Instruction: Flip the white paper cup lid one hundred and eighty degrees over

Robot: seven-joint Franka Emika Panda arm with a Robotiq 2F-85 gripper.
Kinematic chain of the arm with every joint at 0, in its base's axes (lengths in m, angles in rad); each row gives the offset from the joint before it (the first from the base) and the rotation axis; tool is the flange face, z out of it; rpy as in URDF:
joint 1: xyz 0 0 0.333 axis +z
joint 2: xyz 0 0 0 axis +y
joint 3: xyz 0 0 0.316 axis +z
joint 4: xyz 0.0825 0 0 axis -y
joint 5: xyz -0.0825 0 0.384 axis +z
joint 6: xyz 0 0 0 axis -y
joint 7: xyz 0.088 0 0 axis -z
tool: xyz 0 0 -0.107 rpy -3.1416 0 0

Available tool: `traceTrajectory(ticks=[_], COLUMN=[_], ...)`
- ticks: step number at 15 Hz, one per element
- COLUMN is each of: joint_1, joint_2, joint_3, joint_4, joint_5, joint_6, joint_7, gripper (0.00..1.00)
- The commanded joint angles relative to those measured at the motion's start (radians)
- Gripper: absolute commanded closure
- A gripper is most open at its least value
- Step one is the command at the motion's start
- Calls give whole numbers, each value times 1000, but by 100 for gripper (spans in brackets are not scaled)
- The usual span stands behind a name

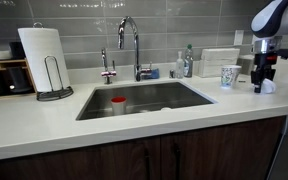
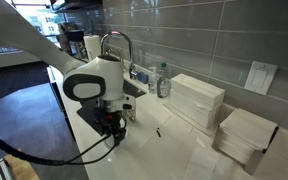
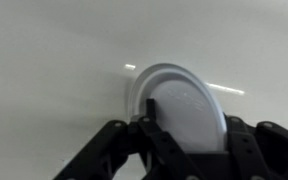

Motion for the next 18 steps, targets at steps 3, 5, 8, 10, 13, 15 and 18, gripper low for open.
traceTrajectory(ticks=[3, 5, 8, 10, 13, 15, 18], joint_1=[-8, -7, 1, 8, 20, 27, 35], joint_2=[3, -13, -58, -84, -111, -122, -142], joint_3=[-5, -3, 2, 3, 5, 3, -2], joint_4=[17, 11, -6, -10, -13, -11, -13], joint_5=[39, 44, 51, 65, 87, 93, 103], joint_6=[-34, -40, -63, -93, -132, -152, -178], joint_7=[-46, -54, -73, -98, -124, -134, -150], gripper=[76, 74, 68, 65, 91, 100, 99])
